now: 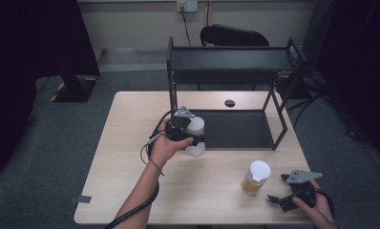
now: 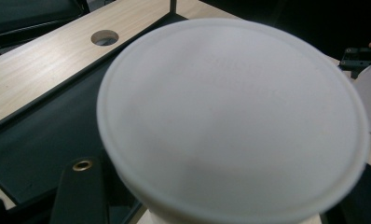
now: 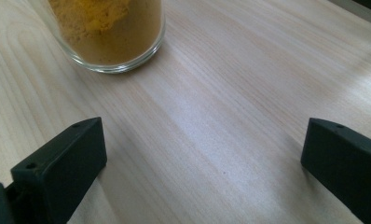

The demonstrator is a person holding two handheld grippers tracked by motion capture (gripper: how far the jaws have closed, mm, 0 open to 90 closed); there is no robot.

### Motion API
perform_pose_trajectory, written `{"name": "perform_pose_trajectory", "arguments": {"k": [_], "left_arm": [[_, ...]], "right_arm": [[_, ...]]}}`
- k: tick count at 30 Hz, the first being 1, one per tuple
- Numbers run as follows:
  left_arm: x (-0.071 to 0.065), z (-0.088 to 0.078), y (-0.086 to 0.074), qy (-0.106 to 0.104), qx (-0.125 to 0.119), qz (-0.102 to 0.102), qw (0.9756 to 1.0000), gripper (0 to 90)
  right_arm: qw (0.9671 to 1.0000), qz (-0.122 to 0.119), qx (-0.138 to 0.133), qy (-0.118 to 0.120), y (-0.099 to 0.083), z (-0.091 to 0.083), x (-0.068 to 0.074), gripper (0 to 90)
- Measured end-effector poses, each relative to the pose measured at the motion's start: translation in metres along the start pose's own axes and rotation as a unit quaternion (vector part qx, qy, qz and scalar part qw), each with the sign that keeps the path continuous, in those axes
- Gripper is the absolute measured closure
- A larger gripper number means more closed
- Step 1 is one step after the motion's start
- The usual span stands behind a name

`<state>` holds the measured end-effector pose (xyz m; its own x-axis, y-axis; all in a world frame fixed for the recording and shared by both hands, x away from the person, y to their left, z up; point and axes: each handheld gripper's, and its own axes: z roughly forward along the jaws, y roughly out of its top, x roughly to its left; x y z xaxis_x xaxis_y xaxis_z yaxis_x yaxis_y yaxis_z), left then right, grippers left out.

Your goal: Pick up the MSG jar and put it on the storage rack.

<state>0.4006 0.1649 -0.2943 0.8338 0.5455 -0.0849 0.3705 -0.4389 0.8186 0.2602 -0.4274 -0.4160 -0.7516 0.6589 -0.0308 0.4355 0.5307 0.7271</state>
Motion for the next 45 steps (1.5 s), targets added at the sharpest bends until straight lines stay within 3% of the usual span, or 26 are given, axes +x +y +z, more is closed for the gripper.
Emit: {"name": "perform_pose_trajectory", "arguments": {"k": [30,45], "left_arm": [[0.003,-0.003,0.051,-0.007,-0.014,0.003,0.9999,35.0],[0.0,-0.011,0.086,-0.001,-0.007,0.016,0.9998,35.0]], "right_arm": [[1.0,0.0,0.0,0.0,0.0,0.0,0.0,0.0],[1.0,0.001,0.0,0.0,0.0,0.0,0.0,0.0]]}}
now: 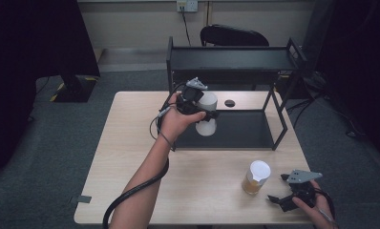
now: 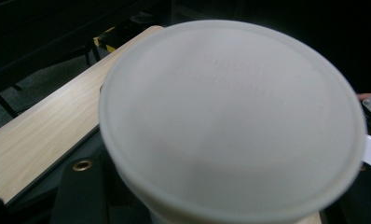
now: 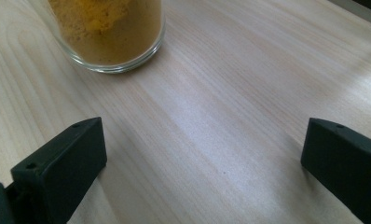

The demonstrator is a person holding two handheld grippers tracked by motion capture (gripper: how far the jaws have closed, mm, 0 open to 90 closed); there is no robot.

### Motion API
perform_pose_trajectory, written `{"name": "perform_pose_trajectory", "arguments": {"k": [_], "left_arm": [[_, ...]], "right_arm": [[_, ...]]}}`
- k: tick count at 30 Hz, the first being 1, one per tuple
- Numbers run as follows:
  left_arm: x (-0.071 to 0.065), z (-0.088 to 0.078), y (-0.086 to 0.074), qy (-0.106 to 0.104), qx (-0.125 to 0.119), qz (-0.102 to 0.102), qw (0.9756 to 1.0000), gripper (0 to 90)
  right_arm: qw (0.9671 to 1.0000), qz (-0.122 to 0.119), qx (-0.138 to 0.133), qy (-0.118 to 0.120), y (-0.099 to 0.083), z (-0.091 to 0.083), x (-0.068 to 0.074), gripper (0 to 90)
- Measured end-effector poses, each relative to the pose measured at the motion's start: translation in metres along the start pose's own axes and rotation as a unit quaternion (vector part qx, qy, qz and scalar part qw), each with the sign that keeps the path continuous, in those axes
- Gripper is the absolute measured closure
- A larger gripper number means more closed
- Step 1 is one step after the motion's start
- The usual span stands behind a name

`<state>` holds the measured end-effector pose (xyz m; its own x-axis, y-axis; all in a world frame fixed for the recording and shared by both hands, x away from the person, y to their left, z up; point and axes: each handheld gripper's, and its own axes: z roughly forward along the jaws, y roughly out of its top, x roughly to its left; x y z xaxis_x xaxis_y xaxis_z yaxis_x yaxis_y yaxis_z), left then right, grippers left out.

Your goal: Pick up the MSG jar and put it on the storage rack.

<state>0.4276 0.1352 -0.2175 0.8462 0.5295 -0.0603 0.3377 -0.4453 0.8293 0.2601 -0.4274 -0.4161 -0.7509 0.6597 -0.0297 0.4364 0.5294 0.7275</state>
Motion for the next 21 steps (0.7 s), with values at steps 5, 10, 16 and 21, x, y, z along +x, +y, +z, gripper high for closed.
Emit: {"name": "perform_pose_trajectory", "arguments": {"k": [5,10,16,21], "left_arm": [[0.001,-0.002,0.01,-0.006,0.0,0.0,1.0,35.0],[0.002,-0.004,0.017,-0.006,-0.004,0.002,1.0,35.0],[0.003,-0.008,0.026,-0.004,-0.008,0.0,1.0,35.0],[0.003,-0.012,0.035,-0.003,-0.009,0.002,1.0,35.0]], "right_arm": [[1.0,0.0,0.0,0.0,0.0,0.0,0.0,0.0],[1.0,0.0,0.0,0.0,0.0,0.0,0.0,0.0],[1.0,0.0,0.0,0.0,0.0,0.0,0.0,0.0],[1.0,0.0,0.0,0.0,0.0,0.0,0.0,0.0]]}}
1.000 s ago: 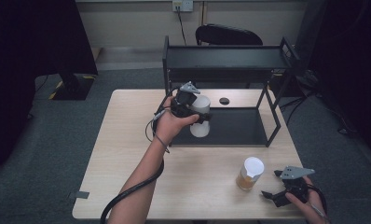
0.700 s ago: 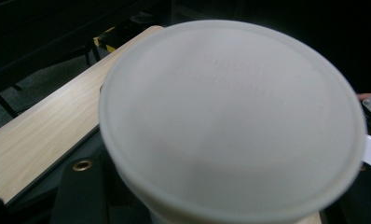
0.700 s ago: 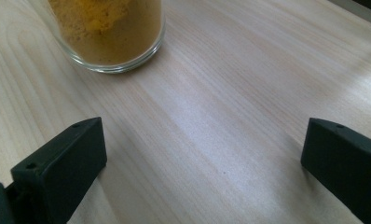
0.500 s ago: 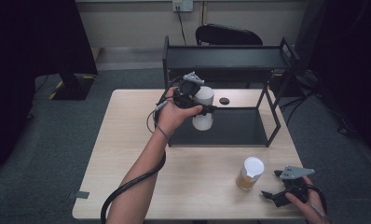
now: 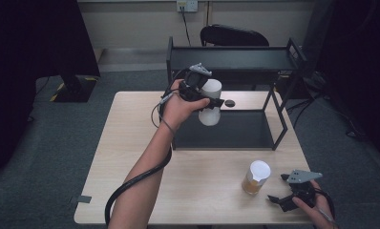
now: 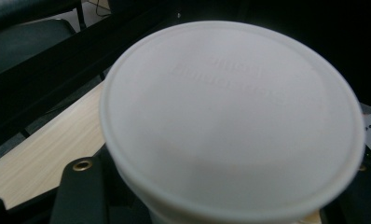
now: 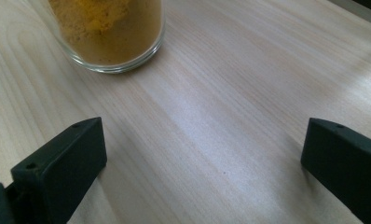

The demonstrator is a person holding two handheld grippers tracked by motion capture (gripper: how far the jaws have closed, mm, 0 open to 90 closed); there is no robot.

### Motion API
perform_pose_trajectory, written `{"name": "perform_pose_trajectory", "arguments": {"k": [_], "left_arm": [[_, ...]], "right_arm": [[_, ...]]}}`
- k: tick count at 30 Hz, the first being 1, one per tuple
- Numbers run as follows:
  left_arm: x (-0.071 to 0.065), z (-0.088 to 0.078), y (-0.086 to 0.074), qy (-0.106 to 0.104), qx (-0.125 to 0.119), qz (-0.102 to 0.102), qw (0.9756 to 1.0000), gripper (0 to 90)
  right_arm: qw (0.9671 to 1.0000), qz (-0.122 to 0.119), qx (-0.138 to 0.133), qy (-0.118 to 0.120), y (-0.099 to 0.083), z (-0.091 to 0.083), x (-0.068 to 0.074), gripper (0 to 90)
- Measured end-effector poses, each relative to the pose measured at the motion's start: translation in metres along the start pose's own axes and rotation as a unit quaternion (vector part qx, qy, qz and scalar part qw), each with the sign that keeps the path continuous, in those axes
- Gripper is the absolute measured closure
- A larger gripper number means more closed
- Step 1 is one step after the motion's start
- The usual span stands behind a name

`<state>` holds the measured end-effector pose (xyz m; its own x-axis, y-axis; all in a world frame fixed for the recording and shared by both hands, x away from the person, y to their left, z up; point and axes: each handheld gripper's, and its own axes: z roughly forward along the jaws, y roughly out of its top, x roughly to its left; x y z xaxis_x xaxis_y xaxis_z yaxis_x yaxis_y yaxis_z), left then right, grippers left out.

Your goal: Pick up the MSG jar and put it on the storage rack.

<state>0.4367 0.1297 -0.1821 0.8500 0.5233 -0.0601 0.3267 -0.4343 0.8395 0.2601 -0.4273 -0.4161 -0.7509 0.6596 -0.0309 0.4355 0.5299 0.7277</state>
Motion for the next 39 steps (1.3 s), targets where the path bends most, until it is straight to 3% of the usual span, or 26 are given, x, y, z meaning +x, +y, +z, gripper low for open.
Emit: {"name": "perform_pose_trajectory", "arguments": {"k": [39], "left_arm": [[-0.001,-0.021,0.058,-0.004,-0.008,0.014,0.9999,35.0]], "right_arm": [[1.0,0.0,0.001,0.0,0.0,0.0,0.0,0.0]]}}
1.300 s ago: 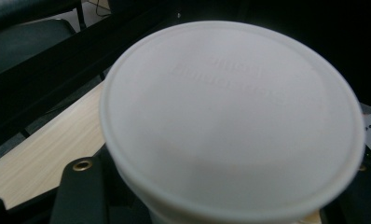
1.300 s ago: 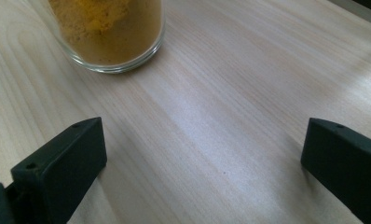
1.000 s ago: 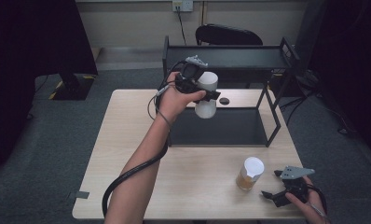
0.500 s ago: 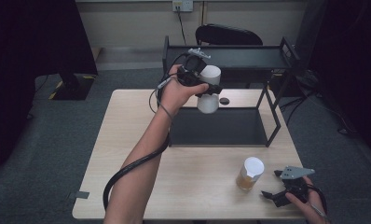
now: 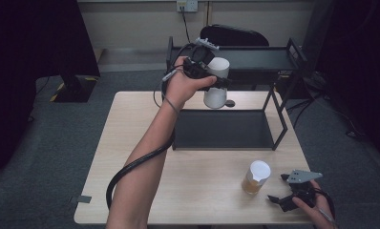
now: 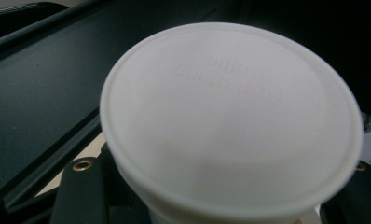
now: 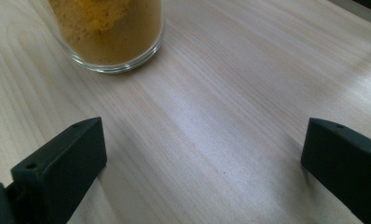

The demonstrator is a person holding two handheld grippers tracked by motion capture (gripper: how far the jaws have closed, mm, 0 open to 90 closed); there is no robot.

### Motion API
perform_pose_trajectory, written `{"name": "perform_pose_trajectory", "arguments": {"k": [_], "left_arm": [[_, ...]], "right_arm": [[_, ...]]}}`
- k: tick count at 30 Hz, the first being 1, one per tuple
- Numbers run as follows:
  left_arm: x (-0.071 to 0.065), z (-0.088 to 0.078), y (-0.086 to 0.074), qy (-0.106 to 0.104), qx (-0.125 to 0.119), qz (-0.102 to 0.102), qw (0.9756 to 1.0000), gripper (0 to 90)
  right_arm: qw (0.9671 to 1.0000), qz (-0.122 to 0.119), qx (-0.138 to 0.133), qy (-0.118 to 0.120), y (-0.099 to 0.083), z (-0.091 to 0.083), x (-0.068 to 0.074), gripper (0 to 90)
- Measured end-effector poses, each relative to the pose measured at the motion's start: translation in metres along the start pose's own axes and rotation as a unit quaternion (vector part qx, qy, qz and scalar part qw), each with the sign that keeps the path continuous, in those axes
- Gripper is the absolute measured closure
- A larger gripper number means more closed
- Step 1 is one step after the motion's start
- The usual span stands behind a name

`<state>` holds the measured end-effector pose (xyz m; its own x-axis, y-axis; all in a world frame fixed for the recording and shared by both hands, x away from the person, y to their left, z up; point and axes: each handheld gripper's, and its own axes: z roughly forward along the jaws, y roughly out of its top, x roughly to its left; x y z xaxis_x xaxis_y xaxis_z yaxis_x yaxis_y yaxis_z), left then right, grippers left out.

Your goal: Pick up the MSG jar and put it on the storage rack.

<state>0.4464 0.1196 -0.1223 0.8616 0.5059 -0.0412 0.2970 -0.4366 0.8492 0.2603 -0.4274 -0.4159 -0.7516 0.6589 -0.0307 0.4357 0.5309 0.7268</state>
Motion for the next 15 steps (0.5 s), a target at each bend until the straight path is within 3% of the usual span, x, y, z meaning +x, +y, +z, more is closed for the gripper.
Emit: {"name": "perform_pose_trajectory", "arguments": {"k": [15], "left_arm": [[-0.001,-0.014,0.024,0.007,-0.005,0.005,1.0,35.0]], "right_arm": [[1.0,-0.001,0.0,0.0,0.0,0.0,0.0,0.0]]}}
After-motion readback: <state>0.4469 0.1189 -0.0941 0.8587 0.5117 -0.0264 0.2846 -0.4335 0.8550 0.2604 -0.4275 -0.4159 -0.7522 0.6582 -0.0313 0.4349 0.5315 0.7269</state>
